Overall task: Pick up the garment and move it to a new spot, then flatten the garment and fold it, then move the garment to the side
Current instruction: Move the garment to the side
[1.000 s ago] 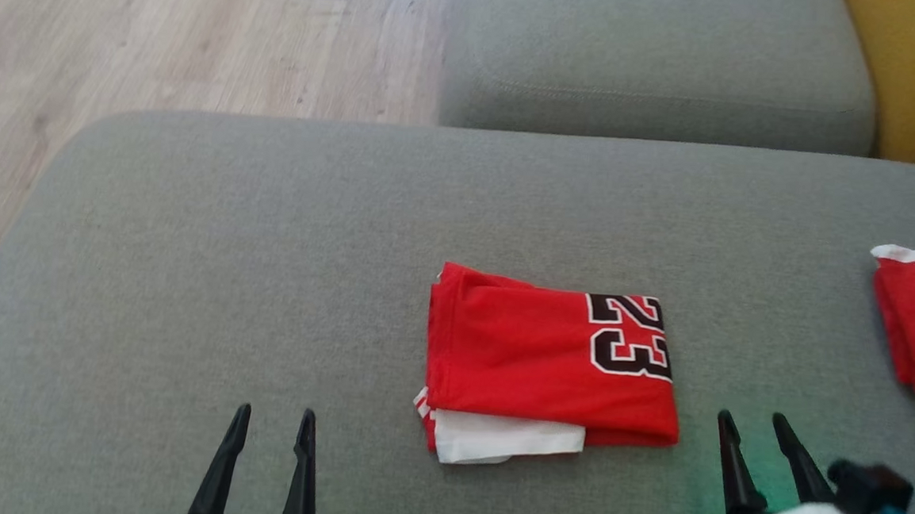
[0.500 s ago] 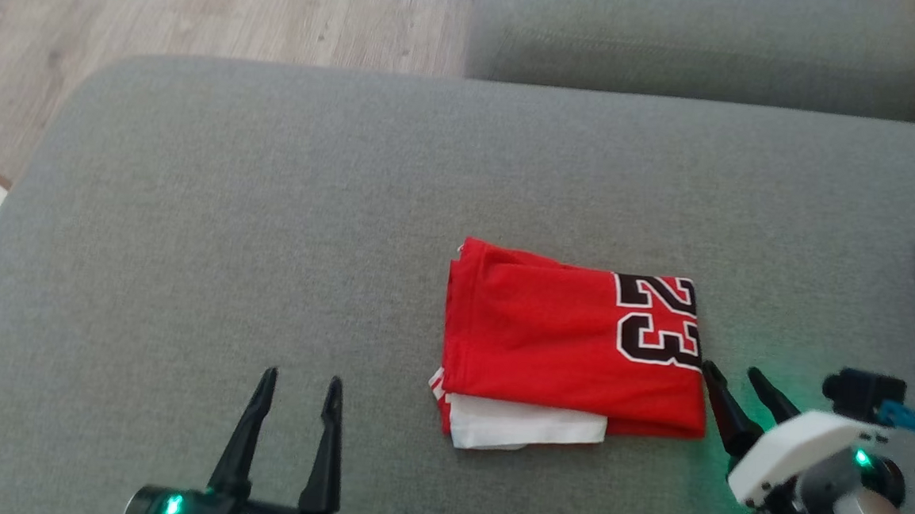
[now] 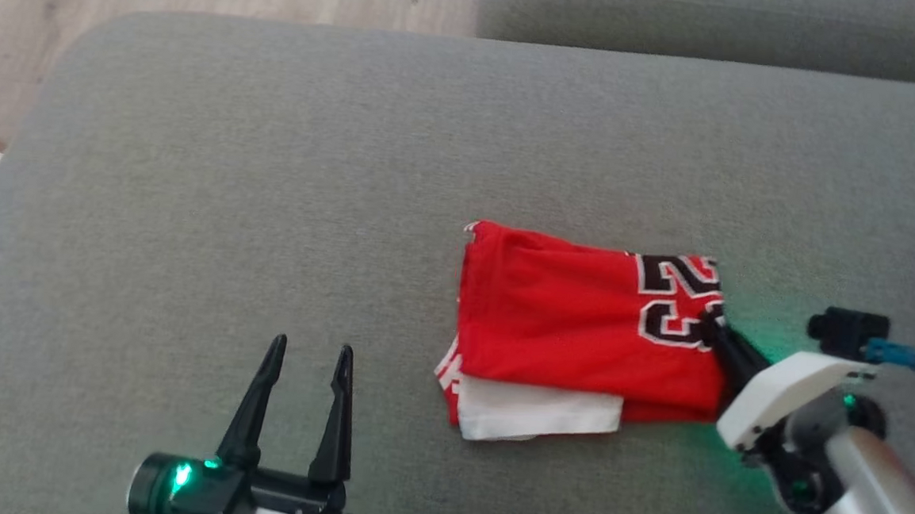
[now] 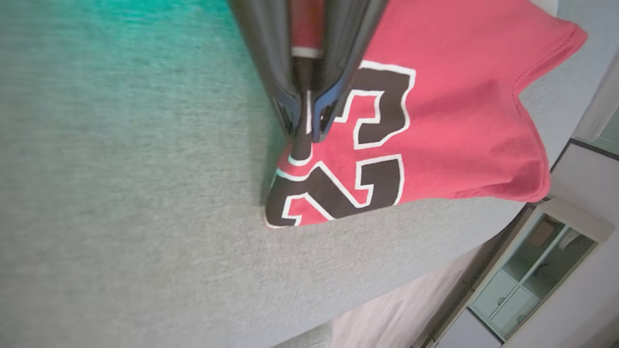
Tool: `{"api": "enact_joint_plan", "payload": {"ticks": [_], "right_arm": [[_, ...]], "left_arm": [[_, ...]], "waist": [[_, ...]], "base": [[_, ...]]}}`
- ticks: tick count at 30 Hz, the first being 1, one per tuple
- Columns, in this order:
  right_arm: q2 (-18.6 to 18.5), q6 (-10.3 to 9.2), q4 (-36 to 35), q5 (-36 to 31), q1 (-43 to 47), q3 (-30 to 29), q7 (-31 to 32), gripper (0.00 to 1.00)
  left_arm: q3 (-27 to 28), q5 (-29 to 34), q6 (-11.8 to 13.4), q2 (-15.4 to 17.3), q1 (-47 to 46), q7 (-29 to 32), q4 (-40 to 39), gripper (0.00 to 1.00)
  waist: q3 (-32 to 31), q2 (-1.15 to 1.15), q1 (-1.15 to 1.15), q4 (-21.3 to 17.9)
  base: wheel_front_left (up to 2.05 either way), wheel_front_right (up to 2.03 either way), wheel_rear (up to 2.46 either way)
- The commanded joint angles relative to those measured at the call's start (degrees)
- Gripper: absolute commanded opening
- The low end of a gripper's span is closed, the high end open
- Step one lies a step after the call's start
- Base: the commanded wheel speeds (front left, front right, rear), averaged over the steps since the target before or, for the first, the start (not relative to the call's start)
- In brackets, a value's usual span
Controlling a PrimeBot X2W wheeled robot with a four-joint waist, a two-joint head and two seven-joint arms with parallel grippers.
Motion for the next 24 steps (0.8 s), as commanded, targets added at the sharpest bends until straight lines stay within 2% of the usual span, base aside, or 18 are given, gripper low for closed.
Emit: {"api": "enact_joint_plan", "payload": {"ticks": [1,6,11,12,19,23,24], "right_arm": [[-3.2,0.37,-2.4,0.1,-2.4,0.8,-1.2,0.0],[-11.4,0.37,-5.9,-1.6,-5.0,0.5,-1.1,0.0],[-20.5,0.37,-10.0,-3.1,-8.4,-1.4,1.9,0.0],[-20.5,0.37,-10.0,-3.1,-8.4,-1.4,1.9,0.0],[-31.1,0.37,-13.2,-4.9,-12.1,-6.9,5.3,0.0],[-35.1,0.37,-12.5,-5.6,-13.8,-10.7,5.9,0.0],[-35.7,0.37,-12.0,-6.2,-14.1,-11.7,6.1,0.11]], "left_arm": [[2.0,0.2,0.6,-0.5,-2.7,-0.5,-2.4,1.0],[2.8,0.9,1.3,-0.5,-4.0,-0.5,-3.5,1.0],[3.2,1.7,1.1,-0.5,-6.1,-0.5,-3.9,1.0],[3.2,1.7,1.1,-0.5,-6.1,-0.5,-3.9,1.0],[3.3,3.2,0.4,-0.5,-9.6,-0.5,-3.8,1.0],[3.5,3.8,0.0,-0.5,-11.1,-0.5,-3.6,1.0],[3.5,3.9,-0.2,-0.5,-11.4,-0.5,-3.5,1.0]], "waist": [[1.0,0.0,0.0,-1.6],[3.8,0.0,0.0,-6.1],[7.2,0.0,0.0,-10.8],[7.2,0.0,0.0,-10.8],[12.1,0.0,0.0,-14.4],[14.1,0.0,0.0,-15.0],[14.4,0.0,0.0,-15.0]], "base": [[0.0,0.0,0.0],[0.0,0.0,0.0],[0.0,0.0,0.0],[0.0,0.0,0.0],[0.0,0.0,0.0],[0.0,0.0,0.0],[0.0,0.0,0.0]]}}
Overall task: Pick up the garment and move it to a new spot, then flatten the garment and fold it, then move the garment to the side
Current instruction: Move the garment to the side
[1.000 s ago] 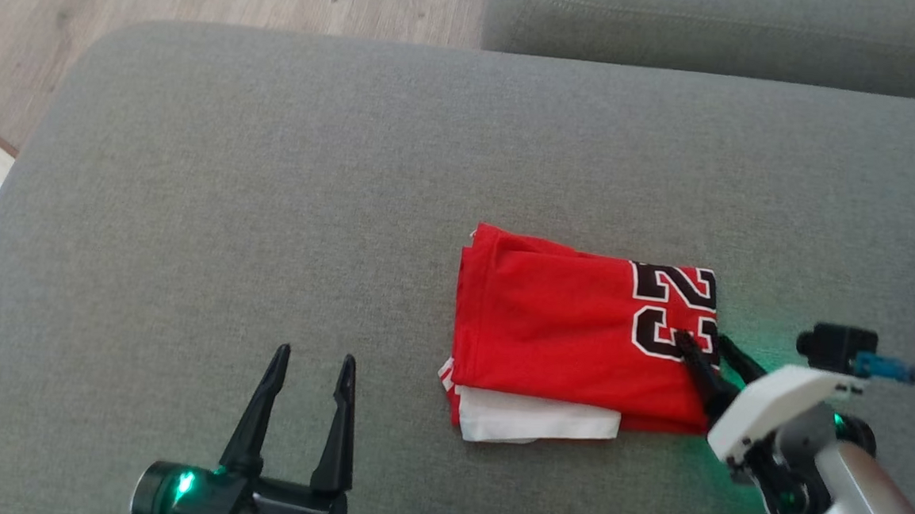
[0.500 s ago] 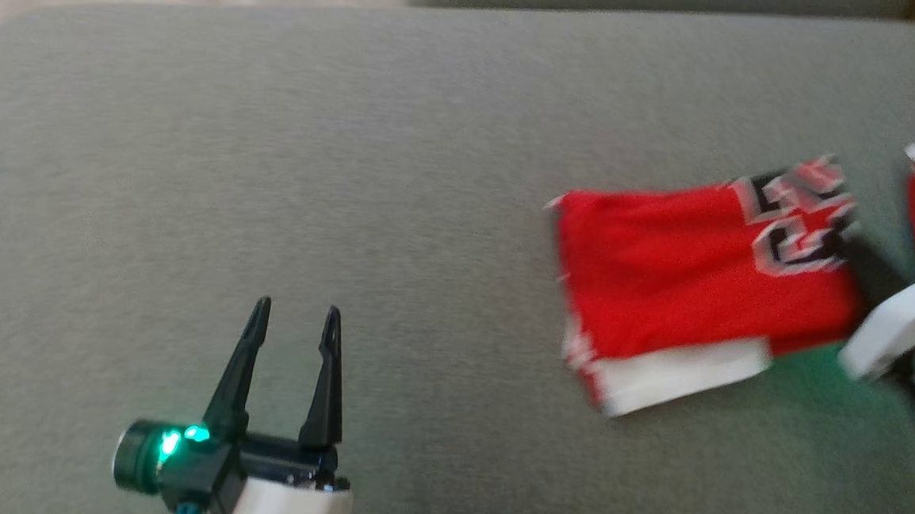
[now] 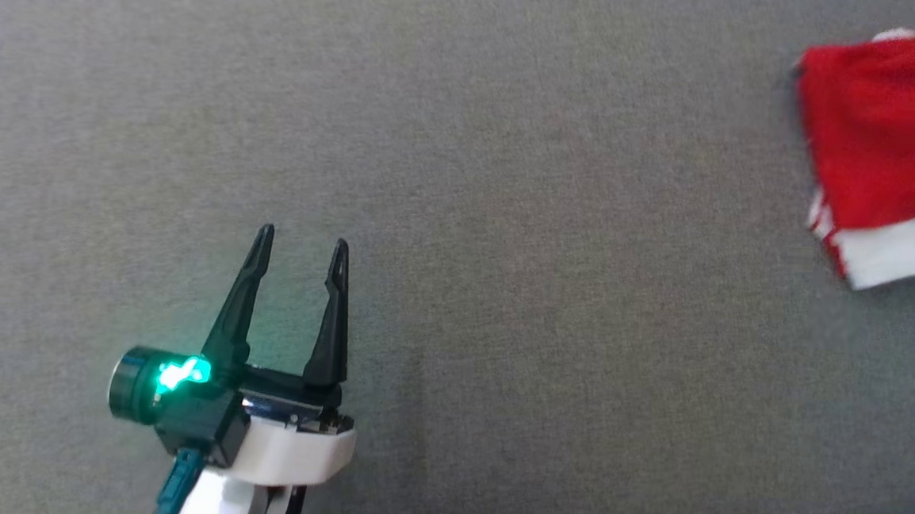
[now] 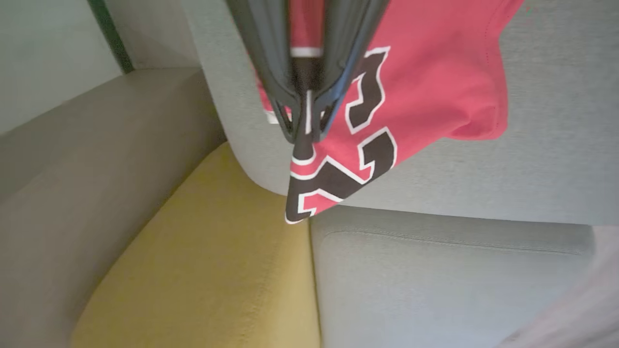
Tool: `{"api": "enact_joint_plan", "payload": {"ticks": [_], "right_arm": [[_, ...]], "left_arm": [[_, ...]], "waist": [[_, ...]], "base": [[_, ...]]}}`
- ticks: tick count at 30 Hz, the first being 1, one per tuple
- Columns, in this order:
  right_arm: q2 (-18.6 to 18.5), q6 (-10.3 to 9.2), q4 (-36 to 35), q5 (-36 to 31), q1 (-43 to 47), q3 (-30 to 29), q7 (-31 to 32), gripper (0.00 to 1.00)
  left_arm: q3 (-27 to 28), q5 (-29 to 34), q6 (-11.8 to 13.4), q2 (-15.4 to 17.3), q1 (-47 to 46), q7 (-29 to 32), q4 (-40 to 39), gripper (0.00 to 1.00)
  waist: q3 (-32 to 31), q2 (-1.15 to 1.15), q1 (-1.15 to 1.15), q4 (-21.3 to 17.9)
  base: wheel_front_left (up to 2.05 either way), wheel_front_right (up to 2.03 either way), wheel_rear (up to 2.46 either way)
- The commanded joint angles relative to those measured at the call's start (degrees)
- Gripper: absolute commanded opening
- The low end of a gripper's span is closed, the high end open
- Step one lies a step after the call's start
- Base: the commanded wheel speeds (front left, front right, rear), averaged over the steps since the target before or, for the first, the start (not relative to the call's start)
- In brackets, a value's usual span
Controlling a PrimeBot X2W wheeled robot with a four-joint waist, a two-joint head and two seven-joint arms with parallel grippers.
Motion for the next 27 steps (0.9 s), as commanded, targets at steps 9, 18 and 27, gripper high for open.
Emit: {"api": "enact_joint_plan", "payload": {"ticks": [9,18,27], "right_arm": [[6.4,0.37,-3.3,-5.1,3.2,-3.4,-1.9,1.0],[22.8,0.37,-3.8,-6.2,12.6,3.3,-6.3,1.0],[34.8,0.37,3.5,-9.2,21.5,9.2,-21.0,1.0]], "left_arm": [[2.4,0.9,1.3,-0.3,-1.0,-0.5,1.0,1.0],[1.2,-1.4,2.0,-0.3,1.8,-0.5,6.0,1.0],[0.5,-4.1,1.6,-0.3,5.9,-0.5,10.7,1.0]], "waist": [[-2.4,0.0,-0.01,0.2],[-11.0,0.0,-0.01,3.1],[-21.9,0.0,-0.01,7.8]], "base": [[0.0,0.0,0.0],[0.0,0.0,0.0],[0.0,0.0,0.0]]}}
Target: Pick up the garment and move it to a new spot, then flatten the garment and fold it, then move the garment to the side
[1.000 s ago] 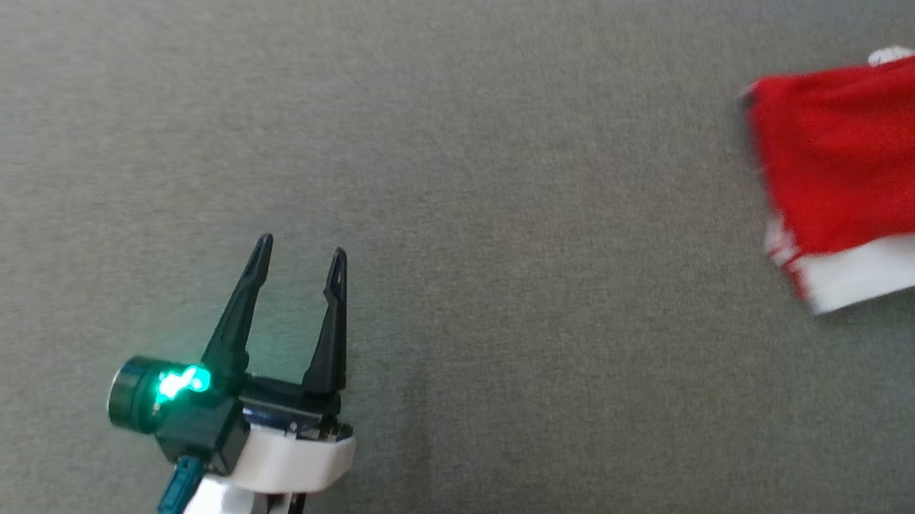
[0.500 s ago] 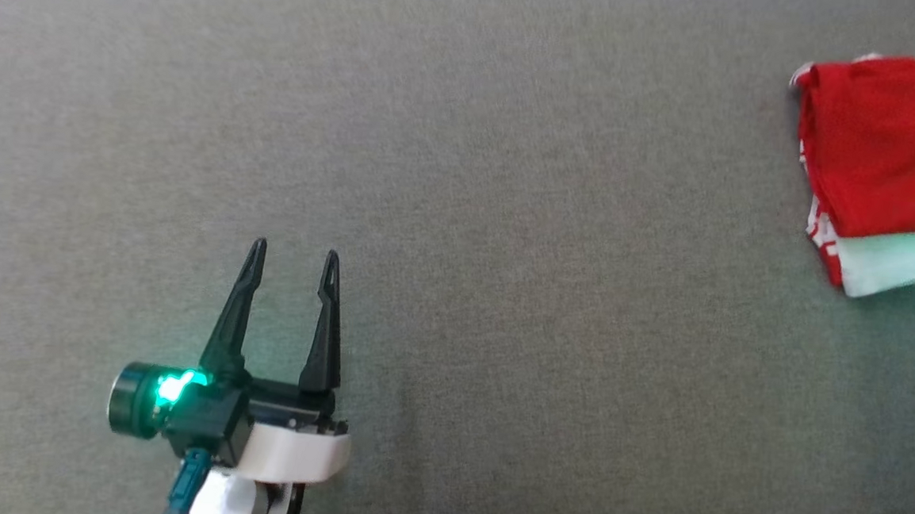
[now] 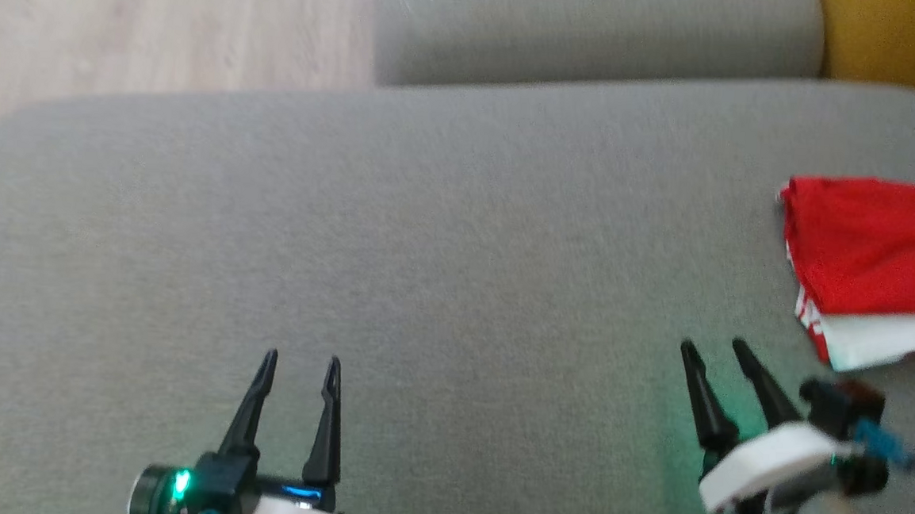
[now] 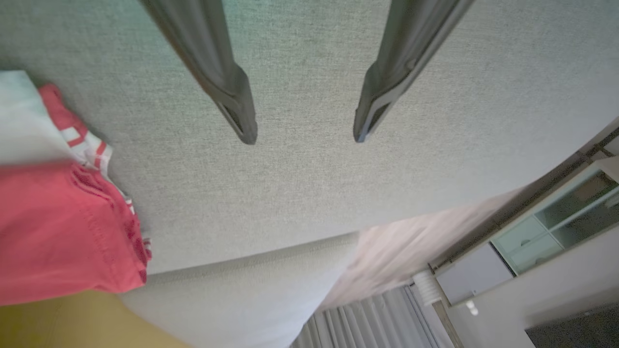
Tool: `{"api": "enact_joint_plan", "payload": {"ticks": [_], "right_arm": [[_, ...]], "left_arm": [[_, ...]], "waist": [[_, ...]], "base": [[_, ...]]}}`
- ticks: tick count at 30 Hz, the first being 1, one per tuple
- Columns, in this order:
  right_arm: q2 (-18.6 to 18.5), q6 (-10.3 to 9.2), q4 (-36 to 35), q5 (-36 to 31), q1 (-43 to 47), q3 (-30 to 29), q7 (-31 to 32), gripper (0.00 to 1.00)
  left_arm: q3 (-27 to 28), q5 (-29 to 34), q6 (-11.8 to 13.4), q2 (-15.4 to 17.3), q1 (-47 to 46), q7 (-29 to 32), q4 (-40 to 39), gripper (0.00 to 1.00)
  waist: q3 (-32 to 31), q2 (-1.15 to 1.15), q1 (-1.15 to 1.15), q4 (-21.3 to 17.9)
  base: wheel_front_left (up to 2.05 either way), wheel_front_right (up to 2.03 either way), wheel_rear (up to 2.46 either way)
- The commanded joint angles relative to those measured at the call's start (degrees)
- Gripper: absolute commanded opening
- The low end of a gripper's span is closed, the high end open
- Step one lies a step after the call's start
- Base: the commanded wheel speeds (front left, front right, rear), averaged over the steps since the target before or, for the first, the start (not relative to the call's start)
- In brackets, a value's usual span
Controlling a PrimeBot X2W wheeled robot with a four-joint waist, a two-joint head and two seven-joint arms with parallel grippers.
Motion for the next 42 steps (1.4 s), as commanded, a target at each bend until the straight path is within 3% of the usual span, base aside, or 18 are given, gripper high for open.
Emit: {"api": "enact_joint_plan", "payload": {"ticks": [1,7,12,17,42], "right_arm": [[1.3,0.37,0.1,-1.9,0.6,-0.3,-4.9,1.0],[5.6,0.37,1.1,-7.4,4.9,-5.0,-8.9,1.0],[8.5,0.37,-11.0,-17.2,11.9,-11.7,-9.0,1.0],[10.2,0.37,-19.5,-23.5,19.9,-12.8,-9.1,1.0],[11.6,0.37,-21.3,-25.3,23.1,-13.7,-9.1,1.0]], "left_arm": [[1.2,-0.5,0.0,-0.2,-0.3,-0.3,-1.5,1.0],[1.5,0.3,0.0,-0.2,1.2,-0.3,-1.8,1.0],[3.2,1.0,0.4,-0.2,3.4,-0.3,-2.9,1.0],[5.1,1.9,1.2,-0.2,6.7,-0.3,-4.8,1.0],[5.7,2.5,2.1,-0.2,8.5,-0.3,-6.0,1.0]], "waist": [[-4.5,0.0,0.02,3.4],[-7.7,0.0,0.02,4.7],[-9.9,0.0,0.02,4.9],[-11.5,0.0,0.02,4.7],[-12.4,0.0,0.02,4.9]], "base": [[0.0,0.0,0.0],[0.0,0.0,0.0],[0.0,0.0,0.0],[0.0,0.0,0.0],[0.0,0.0,0.0]]}}
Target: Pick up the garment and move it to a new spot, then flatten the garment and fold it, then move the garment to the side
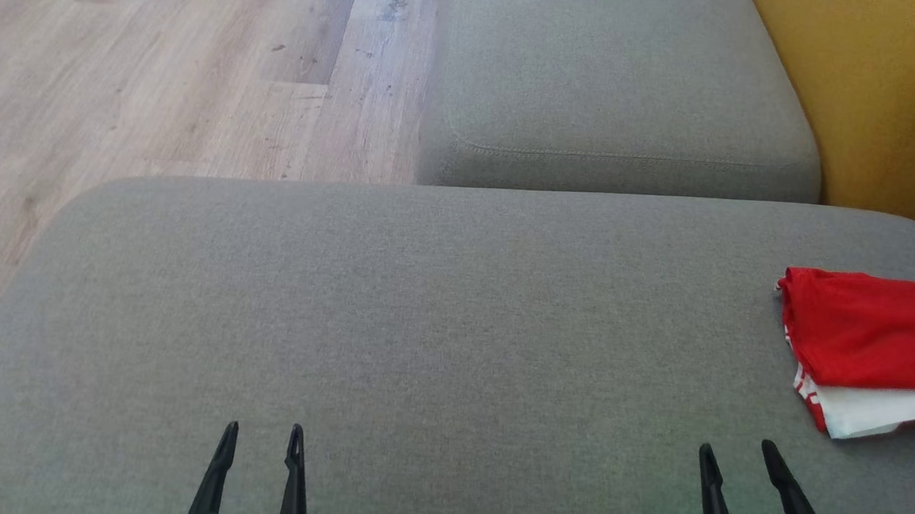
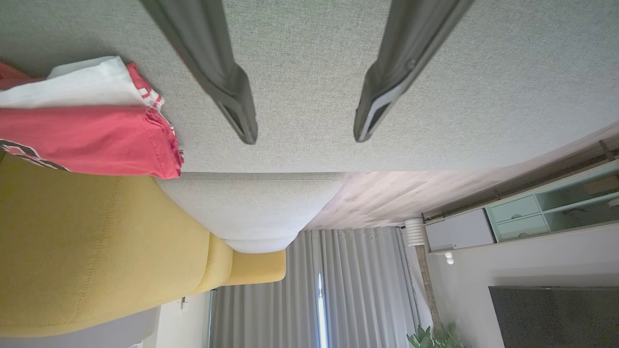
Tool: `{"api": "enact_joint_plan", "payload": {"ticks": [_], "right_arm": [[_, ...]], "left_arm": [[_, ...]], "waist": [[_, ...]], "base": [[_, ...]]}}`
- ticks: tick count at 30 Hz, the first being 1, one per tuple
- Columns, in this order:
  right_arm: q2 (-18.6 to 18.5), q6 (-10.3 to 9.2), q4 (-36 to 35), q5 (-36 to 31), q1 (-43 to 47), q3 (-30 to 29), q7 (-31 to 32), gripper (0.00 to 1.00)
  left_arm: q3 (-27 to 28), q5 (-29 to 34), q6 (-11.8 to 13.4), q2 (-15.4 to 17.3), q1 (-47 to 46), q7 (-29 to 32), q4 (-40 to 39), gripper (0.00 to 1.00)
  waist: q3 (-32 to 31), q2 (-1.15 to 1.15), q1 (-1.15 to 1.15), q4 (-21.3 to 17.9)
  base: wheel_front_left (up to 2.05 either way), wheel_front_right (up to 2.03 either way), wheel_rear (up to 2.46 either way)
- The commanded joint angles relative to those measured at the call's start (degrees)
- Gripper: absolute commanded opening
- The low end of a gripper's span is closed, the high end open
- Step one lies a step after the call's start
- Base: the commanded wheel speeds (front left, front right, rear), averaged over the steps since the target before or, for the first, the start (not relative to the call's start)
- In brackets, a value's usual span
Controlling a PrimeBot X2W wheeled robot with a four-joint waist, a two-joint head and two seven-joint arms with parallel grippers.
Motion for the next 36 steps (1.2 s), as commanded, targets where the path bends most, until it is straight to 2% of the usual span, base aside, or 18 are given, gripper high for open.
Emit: {"api": "enact_joint_plan", "payload": {"ticks": [1,2,8,36], "right_arm": [[-0.4,0.37,-2.1,-0.5,-2.4,1.1,-0.8,1.0],[0.0,0.0,-0.1,0.0,0.0,0.0,0.0,0.0],[0.0,-0.01,3.6,0.7,0.6,0.2,0.2,0.0],[-0.9,0.08,4.7,21.1,-4.7,-0.9,3.9,0.0]], "left_arm": [[1.8,0.3,0.4,-0.3,-2.4,-0.3,-2.1,1.0],[0.0,0.0,0.0,0.0,0.0,0.0,0.0,0.0],[-0.1,-0.7,-0.2,0.0,1.1,0.1,3.5,0.0],[3.1,-20.8,-3.3,1.0,-3.5,3.7,4.6,0.0]], "waist": [[-0.1,0.0,0.0,-0.3],[0.0,0.0,0.0,-0.3],[0.0,0.0,0.0,-0.4],[2.1,0.0,0.0,-1.4]], "base": [[0.0,0.0,0.0],[0.0,0.0,0.0],[0.0,0.0,0.0],[0.0,0.0,0.0]]}}
